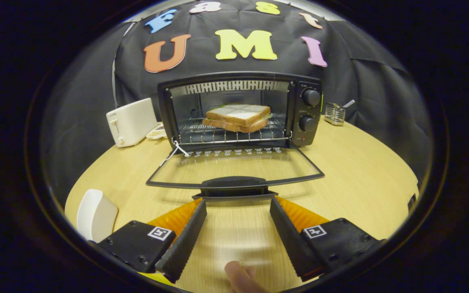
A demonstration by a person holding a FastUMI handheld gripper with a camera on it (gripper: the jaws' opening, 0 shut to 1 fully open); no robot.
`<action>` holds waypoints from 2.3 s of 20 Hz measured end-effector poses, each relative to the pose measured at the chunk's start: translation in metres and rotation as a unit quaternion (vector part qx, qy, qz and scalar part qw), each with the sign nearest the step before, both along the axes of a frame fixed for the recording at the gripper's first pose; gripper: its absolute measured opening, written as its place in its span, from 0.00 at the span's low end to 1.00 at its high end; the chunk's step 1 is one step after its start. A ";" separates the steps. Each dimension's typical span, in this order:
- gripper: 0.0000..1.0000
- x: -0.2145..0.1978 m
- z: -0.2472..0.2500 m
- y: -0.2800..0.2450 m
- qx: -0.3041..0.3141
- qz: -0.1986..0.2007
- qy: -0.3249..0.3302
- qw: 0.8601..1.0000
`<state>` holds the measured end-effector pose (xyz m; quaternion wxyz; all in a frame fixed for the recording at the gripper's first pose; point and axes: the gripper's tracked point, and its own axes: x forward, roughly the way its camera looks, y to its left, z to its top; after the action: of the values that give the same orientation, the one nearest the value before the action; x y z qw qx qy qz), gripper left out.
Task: Open the toaster oven, put the food inside, and close the toaster oven door.
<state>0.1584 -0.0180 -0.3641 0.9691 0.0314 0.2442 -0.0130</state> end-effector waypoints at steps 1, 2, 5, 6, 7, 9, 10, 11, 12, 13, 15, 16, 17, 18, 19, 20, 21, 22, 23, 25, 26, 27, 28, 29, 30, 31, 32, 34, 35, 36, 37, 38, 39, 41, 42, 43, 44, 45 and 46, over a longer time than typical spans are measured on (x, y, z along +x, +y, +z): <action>1.00 0.002 -0.002 0.000 -0.009 -0.002 0.007 1.000; 1.00 0.003 -0.004 -0.001 -0.015 -0.002 0.012 1.000; 1.00 0.010 -0.005 0.000 -0.006 -0.010 0.011 1.000; 1.00 0.008 -0.005 0.000 -0.009 -0.010 0.013 1.000; 1.00 0.007 -0.003 0.001 -0.009 -0.010 0.011 1.000; 1.00 0.008 -0.003 0.001 -0.008 -0.011 0.011 1.000; 1.00 0.009 -0.003 0.001 -0.009 -0.010 0.010 1.000; 1.00 0.009 -0.002 0.001 -0.008 -0.010 0.008 1.000; 1.00 0.011 0.003 0.002 -0.008 -0.010 -0.005 1.000; 1.00 0.013 0.009 0.001 -0.010 -0.010 -0.025 1.000; 1.00 0.013 0.003 0.002 -0.006 -0.012 -0.013 1.000; 1.00 0.014 0.006 0.002 -0.006 -0.014 -0.019 1.000; 1.00 0.015 0.005 0.002 -0.007 -0.013 -0.017 1.000; 1.00 0.014 0.006 0.002 -0.005 -0.013 -0.019 1.000; 1.00 0.013 0.007 0.002 -0.006 -0.013 -0.022 1.000; 1.00 0.013 0.009 0.002 -0.005 -0.014 -0.028 1.000; 1.00 0.013 0.010 0.002 -0.005 -0.014 -0.031 0.999; 1.00 0.012 0.010 0.002 -0.008 -0.013 -0.034 0.999; 1.00 0.012 0.011 0.001 -0.008 -0.013 -0.034 0.999; 1.00 0.011 0.016 0.002 -0.013 -0.010 -0.039 0.999; 1.00 0.010 0.019 0.002 -0.012 -0.010 -0.044 0.999; 1.00 0.009 0.023 0.002 -0.011 -0.011 -0.048 0.999; 1.00 0.008 0.028 0.002 -0.012 -0.012 -0.053 0.998; 1.00 0.007 0.033 0.002 -0.018 -0.012 -0.058 0.998; 1.00 0.006 0.037 0.002 -0.026 -0.012 -0.064 0.998; 1.00 0.007 0.041 0.002 -0.033 -0.012 -0.070 0.997; 1.00 0.006 0.044 0.001 -0.038 -0.013 -0.071 0.997; 1.00 0.005 0.044 0.002 -0.024 -0.019 -0.063 0.998; 1.00 0.005 0.045 0.003 -0.015 -0.021 -0.057 0.998; 1.00 0.005 0.046 0.003 -0.006 -0.022 -0.054 0.998; 1.00 0.005 0.051 0.002 0.000 -0.021 -0.056 0.998; 1.00 0.006 0.056 0.002 0.001 -0.018 -0.067 0.998; 1.00 0.006 0.063 0.002 -0.001 -0.015 -0.078 0.997; 1.00 0.006 0.066 0.002 -0.003 -0.015 -0.085 0.996; 1.00 0.009 0.068 0.003 -0.002 -0.016 -0.087 0.996; 1.00 0.009 0.072 0.002 -0.003 -0.016 -0.091 0.996; 1.00 0.011 0.076 0.002 -0.005 -0.014 -0.100 0.995; 1.00 0.009 0.087 0.005 -0.008 -0.012 -0.103 0.995; 1.00 0.010 0.091 0.005 -0.011 -0.010 -0.108 0.994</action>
<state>0.1685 -0.0129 -0.2733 0.9899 0.0245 0.1376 -0.0220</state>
